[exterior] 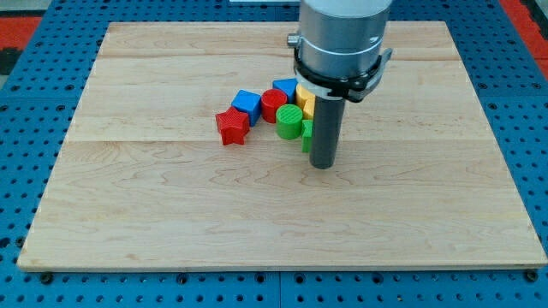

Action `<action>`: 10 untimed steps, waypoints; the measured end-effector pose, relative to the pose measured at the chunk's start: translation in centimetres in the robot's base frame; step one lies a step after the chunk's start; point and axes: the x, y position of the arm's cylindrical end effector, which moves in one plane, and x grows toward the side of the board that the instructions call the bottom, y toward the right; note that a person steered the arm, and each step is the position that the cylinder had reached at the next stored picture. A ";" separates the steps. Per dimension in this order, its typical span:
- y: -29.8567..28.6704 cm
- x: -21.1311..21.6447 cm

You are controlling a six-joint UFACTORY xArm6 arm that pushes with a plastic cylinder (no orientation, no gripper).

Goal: Place the green star horizontally right to the green circle

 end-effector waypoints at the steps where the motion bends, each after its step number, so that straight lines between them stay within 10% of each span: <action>1: 0.3 -0.2; 3: 8.9 0.3; 7: 0.3 -5.7; 10: 3.7 -0.1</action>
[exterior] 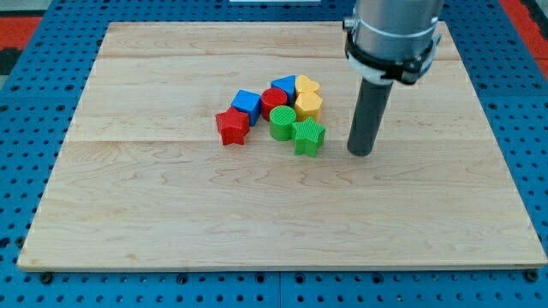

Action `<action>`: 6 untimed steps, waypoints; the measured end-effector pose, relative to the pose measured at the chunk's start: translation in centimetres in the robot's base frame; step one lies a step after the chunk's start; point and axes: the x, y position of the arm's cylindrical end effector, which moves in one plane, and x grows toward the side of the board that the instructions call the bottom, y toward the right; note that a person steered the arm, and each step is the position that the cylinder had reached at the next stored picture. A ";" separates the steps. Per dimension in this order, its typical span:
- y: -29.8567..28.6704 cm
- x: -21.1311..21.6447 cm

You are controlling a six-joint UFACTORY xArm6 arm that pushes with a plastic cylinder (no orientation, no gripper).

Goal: Place the green star horizontally right to the green circle

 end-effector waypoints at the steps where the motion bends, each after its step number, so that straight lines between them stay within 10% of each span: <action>1: -4.3 1.6; 6: -2.1 -0.2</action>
